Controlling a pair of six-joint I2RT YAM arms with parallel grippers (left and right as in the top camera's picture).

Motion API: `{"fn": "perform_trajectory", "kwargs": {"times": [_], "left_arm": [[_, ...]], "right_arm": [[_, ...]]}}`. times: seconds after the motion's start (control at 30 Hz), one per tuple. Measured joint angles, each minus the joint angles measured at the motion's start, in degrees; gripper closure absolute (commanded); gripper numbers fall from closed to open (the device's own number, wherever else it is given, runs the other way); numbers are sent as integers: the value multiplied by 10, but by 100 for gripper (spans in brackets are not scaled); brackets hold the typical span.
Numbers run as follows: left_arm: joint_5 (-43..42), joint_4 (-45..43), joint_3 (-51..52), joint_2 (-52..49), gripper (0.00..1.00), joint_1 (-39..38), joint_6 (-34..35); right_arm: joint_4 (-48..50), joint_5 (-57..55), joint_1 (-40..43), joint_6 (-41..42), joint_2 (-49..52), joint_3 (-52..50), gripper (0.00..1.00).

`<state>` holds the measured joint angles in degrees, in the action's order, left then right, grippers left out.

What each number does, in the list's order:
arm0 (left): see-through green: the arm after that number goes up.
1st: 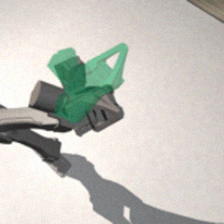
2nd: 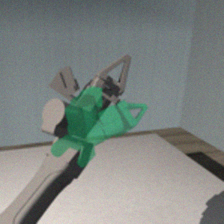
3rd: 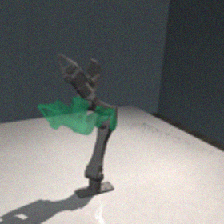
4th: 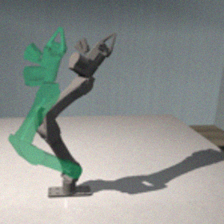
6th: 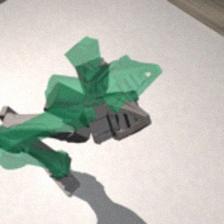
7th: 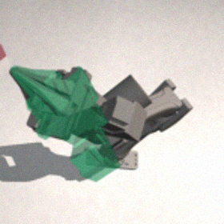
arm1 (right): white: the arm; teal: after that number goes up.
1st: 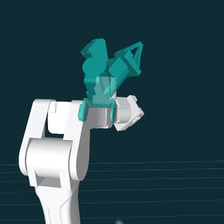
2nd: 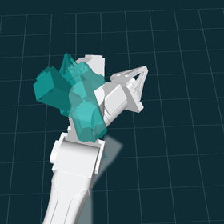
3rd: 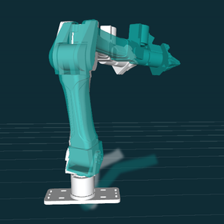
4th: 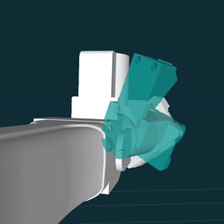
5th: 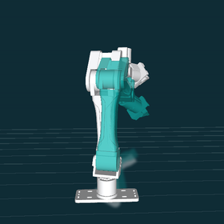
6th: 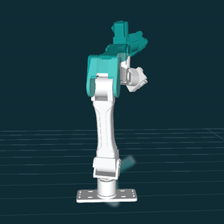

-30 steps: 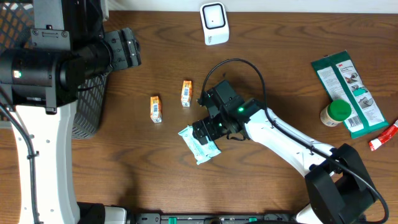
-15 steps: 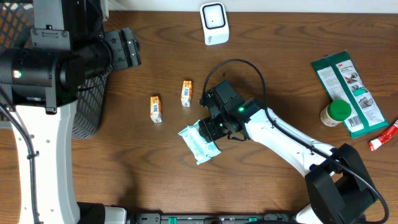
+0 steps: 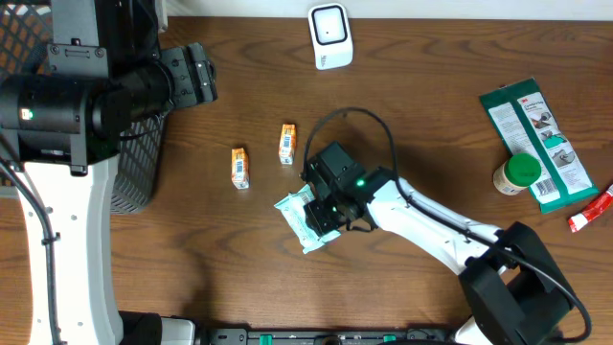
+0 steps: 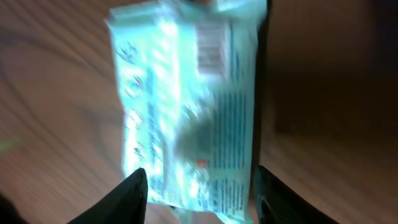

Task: Scan the item barcode
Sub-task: 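Lower the right gripper and grasp the wipes pack's edge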

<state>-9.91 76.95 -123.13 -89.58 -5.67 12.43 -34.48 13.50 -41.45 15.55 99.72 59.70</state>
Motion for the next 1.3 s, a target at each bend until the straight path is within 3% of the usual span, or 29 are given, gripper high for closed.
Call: {"fn": "perform_trajectory", "kwargs": {"times": [0.13,0.4,0.67,0.73,0.77,0.83,1.07,1.3], "left_arm": [[0,0,0,0,18,0,0],[0,0,0,0,18,0,0],[0,0,0,0,18,0,0],[0,0,0,0,18,0,0],[0,0,0,0,18,0,0],[0,0,0,0,18,0,0],[0,0,0,0,18,0,0],[-2,24,0,0,18,0,0]], "right_arm": [[15,-1,0,16,4,-24,48],[22,-3,0,26,4,-27,65],[22,-14,0,80,4,-45,58],[23,-16,0,91,4,-47,67],[24,-15,0,103,4,-47,83],[27,-16,0,110,4,-47,99],[46,-16,9,123,4,-47,99],[45,-11,93,100,3,-44,99]]}}
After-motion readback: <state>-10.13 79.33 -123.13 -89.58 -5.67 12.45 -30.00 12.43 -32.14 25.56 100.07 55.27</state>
